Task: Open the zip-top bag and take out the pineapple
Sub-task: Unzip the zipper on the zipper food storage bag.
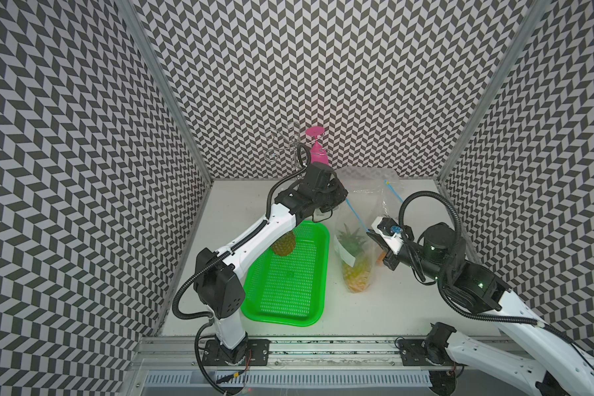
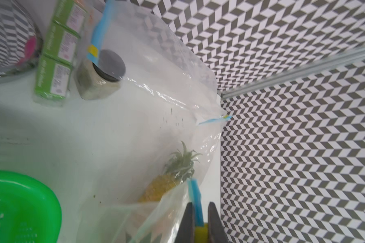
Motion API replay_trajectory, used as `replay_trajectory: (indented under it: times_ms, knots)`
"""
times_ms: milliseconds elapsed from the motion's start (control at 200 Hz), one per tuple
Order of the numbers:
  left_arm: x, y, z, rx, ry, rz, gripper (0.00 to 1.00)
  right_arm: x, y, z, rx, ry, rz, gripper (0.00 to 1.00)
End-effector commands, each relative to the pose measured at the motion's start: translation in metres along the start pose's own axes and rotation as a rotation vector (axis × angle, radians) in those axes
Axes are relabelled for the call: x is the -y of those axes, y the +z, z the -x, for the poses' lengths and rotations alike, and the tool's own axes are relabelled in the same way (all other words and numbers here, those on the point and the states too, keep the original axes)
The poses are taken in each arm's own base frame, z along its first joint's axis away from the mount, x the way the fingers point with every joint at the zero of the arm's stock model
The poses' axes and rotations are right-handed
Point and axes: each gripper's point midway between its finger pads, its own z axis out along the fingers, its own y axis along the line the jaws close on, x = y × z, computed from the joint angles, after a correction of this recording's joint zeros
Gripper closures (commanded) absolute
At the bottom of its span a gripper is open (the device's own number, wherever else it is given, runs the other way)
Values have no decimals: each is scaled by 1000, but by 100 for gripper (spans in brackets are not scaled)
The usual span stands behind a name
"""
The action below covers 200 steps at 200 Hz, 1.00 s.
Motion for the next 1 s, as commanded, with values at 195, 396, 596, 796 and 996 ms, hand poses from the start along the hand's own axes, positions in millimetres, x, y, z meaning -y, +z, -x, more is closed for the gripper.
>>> replay_trajectory:
  times_ms: [195, 396, 596, 796, 996]
  knots:
    - [-39, 7, 68, 246, 4, 104, 100, -14, -35, 45, 204, 8, 78, 100]
    - [-36, -2, 75, 264, -6, 97, 100, -13, -36, 40, 194, 17, 63, 100]
    - [-9, -35, 63, 242, -44, 16, 100, -4, -26, 31, 151, 106, 18, 100]
    - [18, -70, 26, 197, -46, -165, 100, -22, -9, 16, 88, 274, 113, 100]
    - [18, -83, 3, 150, -71, -255, 100, -26, -6, 11, 51, 400, 135, 100]
